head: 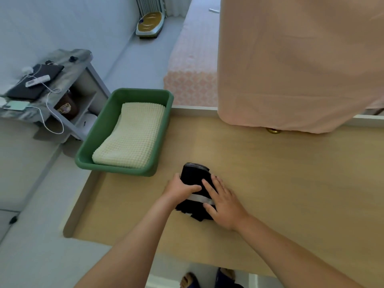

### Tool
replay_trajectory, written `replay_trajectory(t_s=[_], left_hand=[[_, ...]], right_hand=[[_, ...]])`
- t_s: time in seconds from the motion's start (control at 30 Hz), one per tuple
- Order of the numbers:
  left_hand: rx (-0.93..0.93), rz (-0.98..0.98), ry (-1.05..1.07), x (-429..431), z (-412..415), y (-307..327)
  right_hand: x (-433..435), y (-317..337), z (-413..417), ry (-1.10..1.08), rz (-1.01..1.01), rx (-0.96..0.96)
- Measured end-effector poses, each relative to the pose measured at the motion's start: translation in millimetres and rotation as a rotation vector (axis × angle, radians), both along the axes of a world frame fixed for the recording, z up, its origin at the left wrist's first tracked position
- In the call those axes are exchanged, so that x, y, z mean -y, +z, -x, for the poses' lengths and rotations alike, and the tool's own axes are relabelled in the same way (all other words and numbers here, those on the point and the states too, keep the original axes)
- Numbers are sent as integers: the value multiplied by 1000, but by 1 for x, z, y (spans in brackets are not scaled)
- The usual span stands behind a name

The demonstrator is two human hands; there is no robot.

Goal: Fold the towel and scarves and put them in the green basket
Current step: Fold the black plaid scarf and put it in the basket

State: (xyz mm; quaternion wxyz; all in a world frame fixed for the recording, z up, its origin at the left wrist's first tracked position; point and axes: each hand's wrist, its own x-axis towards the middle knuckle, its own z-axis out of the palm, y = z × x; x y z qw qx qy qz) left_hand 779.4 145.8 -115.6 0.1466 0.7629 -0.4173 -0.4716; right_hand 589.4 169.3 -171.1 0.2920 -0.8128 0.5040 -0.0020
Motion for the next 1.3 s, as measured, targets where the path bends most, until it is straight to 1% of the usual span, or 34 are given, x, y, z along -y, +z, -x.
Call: replay_trajectory(t_s=[0.07, 0.13, 0.2, 0.3, 0.37, 0.43, 0.53, 0.6, 0.67, 0.8, 0.9, 1.0, 1.1, 1.17, 1.23, 1.27, 1.3], left_hand=[[-29, 18, 30, -2, 4, 6], [-63, 75, 68, -4, 4, 13], [-118, 147, 123, -5, 1, 25], [-255, 230, 193, -5, -12, 49], [-342, 271, 212, -3, -26, 66], [-437, 309, 243, 0, -45, 80], [-552, 339, 275, 6, -82, 95], [-575, 364, 272, 9, -110, 101], [-517, 419, 278, 13, -137, 104], [-180, 621, 188, 26, -190, 113], [-72, 702, 194, 39, -232, 118], [12, 674, 142, 58, -272, 119], [139, 570, -27, 73, -302, 107], [237, 456, -181, 76, -314, 91], [389, 375, -344, 75, -320, 76], [470, 392, -393, 73, -322, 71], [532, 449, -415, 73, -323, 68]], right_hand=[[1, 4, 6, -6, 24, 75], [3, 13, 8, -49, 42, 191], [9, 28, 5, -145, 77, 341], [26, 57, -11, -295, 101, 534], [38, 75, -27, -344, 13, 631], [49, 93, -47, -389, -141, 715], [62, 118, -80, -445, -378, 918], [67, 131, -107, -455, -431, 984], [72, 137, -137, -470, -401, 972], [88, 147, -206, -516, -338, 925], [106, 156, -257, -547, -301, 910], [126, 160, -299, -582, -352, 876], [140, 151, -328, -640, -477, 767], [140, 136, -341, -670, -563, 644], [136, 122, -348, -659, -568, 501], [135, 117, -351, -645, -537, 451], [135, 114, -353, -627, -503, 421]])
